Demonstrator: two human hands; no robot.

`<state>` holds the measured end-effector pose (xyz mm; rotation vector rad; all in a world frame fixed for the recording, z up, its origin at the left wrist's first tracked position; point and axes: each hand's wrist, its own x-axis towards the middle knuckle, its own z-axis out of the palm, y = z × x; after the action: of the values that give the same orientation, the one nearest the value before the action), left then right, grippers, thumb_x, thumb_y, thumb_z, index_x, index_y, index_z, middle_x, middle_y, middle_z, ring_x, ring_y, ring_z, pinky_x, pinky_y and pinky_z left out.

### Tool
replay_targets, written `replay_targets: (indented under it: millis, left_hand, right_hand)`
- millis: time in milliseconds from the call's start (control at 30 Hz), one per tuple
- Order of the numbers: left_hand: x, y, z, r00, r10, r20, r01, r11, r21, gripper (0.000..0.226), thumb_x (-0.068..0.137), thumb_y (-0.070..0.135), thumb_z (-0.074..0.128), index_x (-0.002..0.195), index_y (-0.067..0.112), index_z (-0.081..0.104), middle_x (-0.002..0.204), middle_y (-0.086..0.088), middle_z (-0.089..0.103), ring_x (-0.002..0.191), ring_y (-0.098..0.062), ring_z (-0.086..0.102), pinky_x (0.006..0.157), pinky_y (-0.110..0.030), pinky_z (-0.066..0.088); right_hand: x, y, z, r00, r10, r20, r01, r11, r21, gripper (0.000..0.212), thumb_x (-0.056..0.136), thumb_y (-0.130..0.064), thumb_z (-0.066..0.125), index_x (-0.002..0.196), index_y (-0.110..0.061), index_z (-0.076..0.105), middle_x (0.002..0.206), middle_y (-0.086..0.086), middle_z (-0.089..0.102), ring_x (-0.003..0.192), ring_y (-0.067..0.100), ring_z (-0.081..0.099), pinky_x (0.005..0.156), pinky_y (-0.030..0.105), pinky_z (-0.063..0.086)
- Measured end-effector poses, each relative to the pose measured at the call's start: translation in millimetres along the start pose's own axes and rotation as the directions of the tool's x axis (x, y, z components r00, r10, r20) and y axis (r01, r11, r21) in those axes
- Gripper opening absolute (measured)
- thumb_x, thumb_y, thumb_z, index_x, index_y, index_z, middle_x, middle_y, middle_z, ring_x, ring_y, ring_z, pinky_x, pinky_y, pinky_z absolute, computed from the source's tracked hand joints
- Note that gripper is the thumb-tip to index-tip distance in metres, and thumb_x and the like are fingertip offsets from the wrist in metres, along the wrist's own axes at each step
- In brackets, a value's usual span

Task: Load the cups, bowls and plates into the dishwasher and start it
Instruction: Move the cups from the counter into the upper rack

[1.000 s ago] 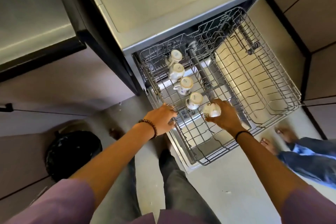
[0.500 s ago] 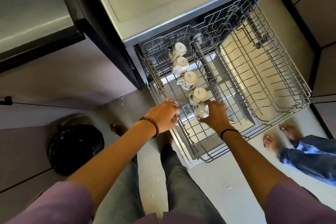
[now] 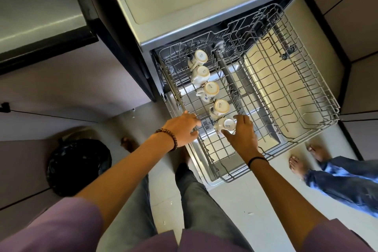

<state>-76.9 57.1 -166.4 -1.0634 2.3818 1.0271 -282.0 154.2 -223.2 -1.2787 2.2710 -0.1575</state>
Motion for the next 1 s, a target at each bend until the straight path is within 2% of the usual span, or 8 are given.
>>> replay_targets:
  millis: [100,233,400,567,700,767,867,1000]
  left_hand:
    - [-5,5,-6,0.997,0.003,-0.08,-0.008,0.998,-0.056,0.041,0.098,0.032,0.048,0.138,0.022,0.044,0.139,0.0,0.05,0.126,-0.018,0.048,0.099,-0.034,0.046]
    - [-20,4,-20,0.982,-0.013,-0.187,-0.018,0.986,-0.164,0.045,0.097,0.033,0.049,0.14,0.023,0.042,0.14,0.001,0.05,0.126,-0.018,0.049,0.102,-0.039,0.045]
    - [-46,-9,-44,0.927,-0.119,-0.357,0.003,0.951,-0.309,0.047,0.094,0.032,0.054,0.139,0.024,0.044,0.139,0.003,0.052,0.125,-0.017,0.051,0.103,-0.039,0.045]
    - [-97,-39,-67,0.785,-0.231,-0.575,-0.022,0.917,-0.398,0.038,0.091,0.029,0.062,0.128,0.028,0.054,0.122,0.006,0.063,0.107,-0.017,0.062,0.091,-0.038,0.052]
    - [-147,-73,-96,0.642,-0.35,-0.682,0.046,0.906,-0.422,0.045,0.092,0.028,0.061,0.135,0.02,0.05,0.128,0.002,0.061,0.116,-0.017,0.057,0.098,-0.03,0.047]
    - [-166,-92,-114,0.572,-0.384,-0.725,0.059,0.901,-0.43,0.045,0.091,0.027,0.063,0.134,0.02,0.051,0.126,0.003,0.062,0.115,-0.014,0.058,0.097,-0.027,0.047]
    - [-193,-124,-142,0.448,-0.462,-0.766,0.04,0.866,-0.499,0.042,0.089,0.023,0.065,0.13,0.018,0.054,0.122,0.001,0.064,0.112,-0.012,0.06,0.095,-0.031,0.05]
    - [-225,-169,-177,0.322,-0.546,-0.774,-0.009,0.815,-0.579,0.038,0.089,0.018,0.065,0.126,0.015,0.056,0.116,-0.001,0.066,0.108,-0.013,0.062,0.091,-0.03,0.052]
  right_hand:
    - [-5,-13,-9,0.996,-0.078,-0.031,0.079,0.996,0.03,0.049,0.082,-0.029,0.078,0.12,-0.01,0.054,0.122,0.008,0.054,0.108,0.024,0.056,0.083,0.036,0.054]
    - [-8,-51,-25,0.965,-0.258,-0.054,0.261,0.964,0.054,0.032,0.087,-0.029,0.073,0.113,-0.013,0.062,0.117,0.005,0.059,0.105,0.022,0.058,0.083,0.038,0.055]
    - [-10,-116,-48,0.884,-0.463,-0.059,0.467,0.877,0.109,0.026,0.092,-0.037,0.065,0.107,-0.016,0.063,0.104,-0.002,0.064,0.09,0.013,0.061,0.071,0.028,0.05]
    - [-13,-189,-60,0.749,-0.662,-0.029,0.654,0.733,0.186,0.023,0.094,-0.041,0.062,0.104,-0.02,0.065,0.098,-0.006,0.067,0.084,0.009,0.063,0.072,0.03,0.053]
    - [-12,-263,-69,0.6,-0.799,-0.022,0.78,0.579,0.237,0.019,0.092,-0.032,0.065,0.104,-0.017,0.066,0.096,-0.003,0.068,0.084,0.01,0.063,0.076,0.03,0.054]
    - [-10,-304,-73,0.526,-0.85,-0.025,0.826,0.503,0.254,0.02,0.092,-0.03,0.065,0.105,-0.015,0.066,0.097,-0.002,0.068,0.084,0.009,0.064,0.077,0.029,0.055]
    - [-7,-369,-77,0.419,-0.906,-0.052,0.884,0.394,0.252,0.016,0.09,-0.023,0.069,0.104,-0.015,0.067,0.096,-0.003,0.069,0.084,0.008,0.064,0.078,0.027,0.054]
    - [-1,-452,-75,0.333,-0.941,-0.056,0.922,0.313,0.228,0.015,0.088,-0.025,0.071,0.101,-0.018,0.066,0.092,-0.007,0.068,0.08,0.007,0.065,0.074,0.029,0.055]
